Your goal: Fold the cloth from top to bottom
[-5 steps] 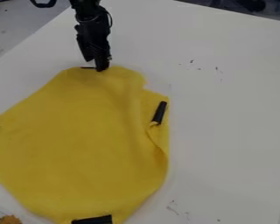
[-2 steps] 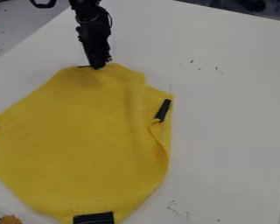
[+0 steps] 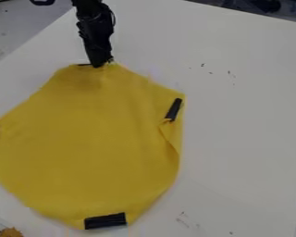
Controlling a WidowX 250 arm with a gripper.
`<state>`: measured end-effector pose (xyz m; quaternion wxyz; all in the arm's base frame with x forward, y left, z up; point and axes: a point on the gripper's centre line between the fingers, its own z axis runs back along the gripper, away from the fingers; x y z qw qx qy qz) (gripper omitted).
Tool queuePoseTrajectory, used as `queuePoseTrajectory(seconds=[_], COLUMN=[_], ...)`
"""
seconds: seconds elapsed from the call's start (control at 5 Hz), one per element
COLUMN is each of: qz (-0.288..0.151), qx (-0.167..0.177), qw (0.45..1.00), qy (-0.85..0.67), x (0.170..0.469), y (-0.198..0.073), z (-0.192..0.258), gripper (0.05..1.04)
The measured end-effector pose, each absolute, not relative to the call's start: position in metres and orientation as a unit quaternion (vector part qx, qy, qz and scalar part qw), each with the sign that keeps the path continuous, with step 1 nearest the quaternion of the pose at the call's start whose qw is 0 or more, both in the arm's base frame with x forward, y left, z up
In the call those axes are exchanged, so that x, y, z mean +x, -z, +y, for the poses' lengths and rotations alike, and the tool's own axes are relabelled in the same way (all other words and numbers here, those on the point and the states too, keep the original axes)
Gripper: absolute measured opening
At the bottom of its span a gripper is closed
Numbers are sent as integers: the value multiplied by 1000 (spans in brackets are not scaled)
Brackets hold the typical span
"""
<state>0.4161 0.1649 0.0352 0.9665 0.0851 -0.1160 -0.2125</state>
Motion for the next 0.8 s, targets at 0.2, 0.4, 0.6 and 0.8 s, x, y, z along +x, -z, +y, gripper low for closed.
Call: queuePoseTrajectory(seconds=[0.2, 0.4, 0.6, 0.8], qz=[-155, -162, -152, -133], qx=[131, 141, 129, 104], qw=[958, 957, 964, 974], qy=[203, 196, 175, 152], x=[407, 380, 346, 312], y=[-75, -83, -89, -77], z=[163, 146, 126, 104], gripper=[54, 54, 54, 54])
